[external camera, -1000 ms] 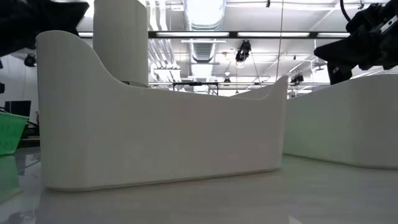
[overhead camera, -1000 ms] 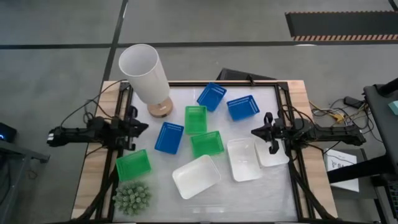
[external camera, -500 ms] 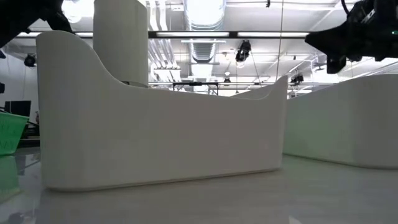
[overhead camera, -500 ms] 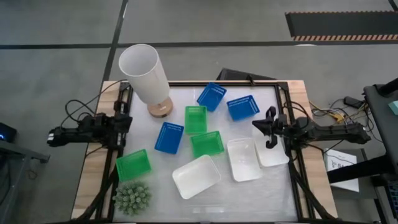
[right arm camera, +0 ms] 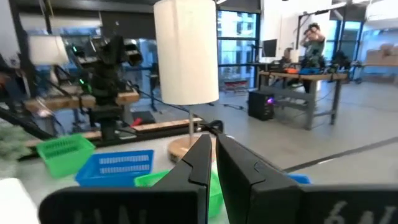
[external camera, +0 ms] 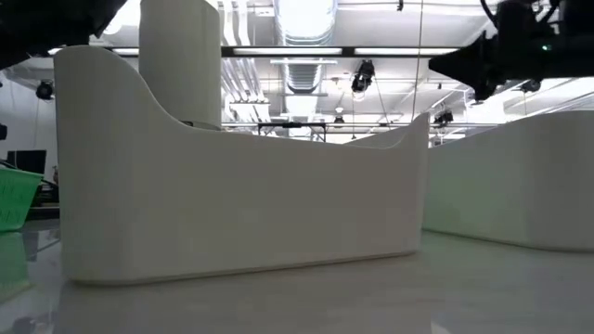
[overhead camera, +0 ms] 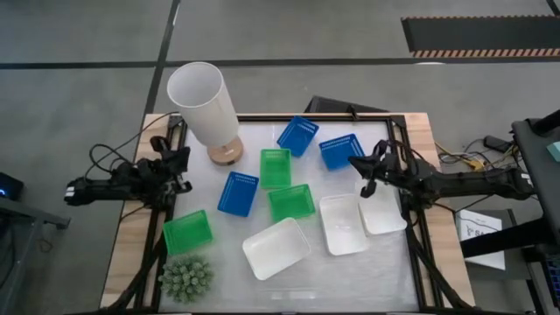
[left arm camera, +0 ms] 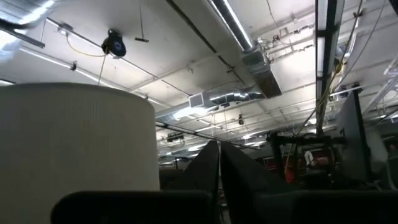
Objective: Stack baskets by color
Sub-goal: Stack the top green bin on top of the bottom right green bin
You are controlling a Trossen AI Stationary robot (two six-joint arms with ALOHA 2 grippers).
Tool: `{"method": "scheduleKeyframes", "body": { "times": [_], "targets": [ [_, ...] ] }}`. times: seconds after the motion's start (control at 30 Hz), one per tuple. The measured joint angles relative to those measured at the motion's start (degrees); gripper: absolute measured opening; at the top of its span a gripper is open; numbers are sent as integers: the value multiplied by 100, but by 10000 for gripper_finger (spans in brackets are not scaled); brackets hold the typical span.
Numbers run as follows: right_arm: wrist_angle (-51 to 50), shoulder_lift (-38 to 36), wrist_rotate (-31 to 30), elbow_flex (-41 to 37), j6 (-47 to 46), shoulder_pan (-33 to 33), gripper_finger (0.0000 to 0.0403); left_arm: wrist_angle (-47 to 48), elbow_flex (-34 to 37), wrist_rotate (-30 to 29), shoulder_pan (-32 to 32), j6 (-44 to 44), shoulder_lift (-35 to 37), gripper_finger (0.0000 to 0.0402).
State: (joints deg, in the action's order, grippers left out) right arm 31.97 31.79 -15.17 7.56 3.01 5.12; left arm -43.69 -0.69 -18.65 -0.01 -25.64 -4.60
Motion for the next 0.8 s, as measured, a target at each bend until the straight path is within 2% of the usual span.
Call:
{"method": "scheduleKeyframes", "body": {
  "times": [0.17,0.27,0.37,0.47,0.8],
  "targets": [
    [3,463,15,760,711,18,18,-110,4,-43,0,-293,-5,0],
    [-84,713,72,1147,915,18,18,-650,-2,-310,2,-745,-7,0],
    [-200,969,478,1460,1151,16,18,-1178,-2,-403,0,-1301,6,0],
    [-311,1312,661,1639,1366,13,18,-1138,-2,-407,0,-1640,31,0],
    [-335,2924,615,2219,1108,-24,18,-1125,17,-421,0,-1692,-68,0]
  ]
}}
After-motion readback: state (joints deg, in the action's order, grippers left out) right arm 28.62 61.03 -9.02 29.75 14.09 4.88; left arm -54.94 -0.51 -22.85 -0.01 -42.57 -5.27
